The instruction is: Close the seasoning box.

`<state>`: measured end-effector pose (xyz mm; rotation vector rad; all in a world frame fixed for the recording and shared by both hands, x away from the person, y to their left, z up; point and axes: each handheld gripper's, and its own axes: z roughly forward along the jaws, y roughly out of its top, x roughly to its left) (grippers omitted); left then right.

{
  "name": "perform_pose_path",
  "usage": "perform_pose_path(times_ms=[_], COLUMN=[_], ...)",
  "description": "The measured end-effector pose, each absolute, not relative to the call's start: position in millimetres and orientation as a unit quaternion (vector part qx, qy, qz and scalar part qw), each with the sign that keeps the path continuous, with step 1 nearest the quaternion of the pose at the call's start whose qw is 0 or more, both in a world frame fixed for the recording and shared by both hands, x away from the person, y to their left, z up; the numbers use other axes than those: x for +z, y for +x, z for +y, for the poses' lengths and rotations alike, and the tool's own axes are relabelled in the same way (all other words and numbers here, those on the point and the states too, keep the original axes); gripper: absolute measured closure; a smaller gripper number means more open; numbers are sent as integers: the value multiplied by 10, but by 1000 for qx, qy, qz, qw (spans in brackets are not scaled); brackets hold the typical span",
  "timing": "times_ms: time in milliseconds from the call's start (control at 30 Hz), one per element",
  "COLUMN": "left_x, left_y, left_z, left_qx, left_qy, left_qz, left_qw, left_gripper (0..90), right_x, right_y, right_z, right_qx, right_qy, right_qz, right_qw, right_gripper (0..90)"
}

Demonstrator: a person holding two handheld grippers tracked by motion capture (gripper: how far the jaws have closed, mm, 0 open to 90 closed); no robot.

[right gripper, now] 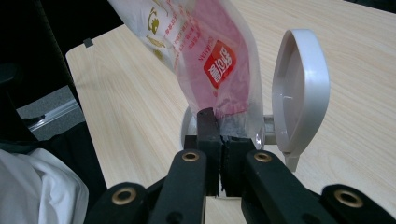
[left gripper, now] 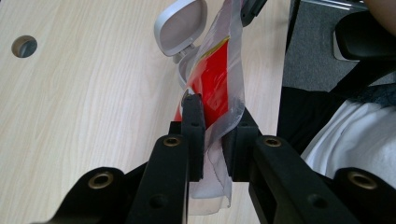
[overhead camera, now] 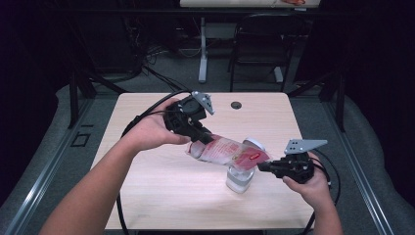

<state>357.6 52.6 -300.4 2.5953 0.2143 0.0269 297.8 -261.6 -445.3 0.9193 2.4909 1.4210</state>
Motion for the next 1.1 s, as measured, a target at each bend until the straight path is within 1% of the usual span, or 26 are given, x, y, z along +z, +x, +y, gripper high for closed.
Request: perform_pose_path(times_ms=[667, 1100], left_x=[-2971, -2983], left_y=[3562, 3563], left_z=[582, 594], left_qx=[15, 14], left_qy=[960, 959], left_qz=[82, 87], left_qw=[266, 270], left_gripper=[807, 807], right_x=[-4470, -4471], right_y=[3011, 3041], right_z=[-2525, -2509], right_qx=[471, 472], right_qy=[296, 300], right_qz=[829, 827], right_qw=[57, 63], right_gripper=[888, 887])
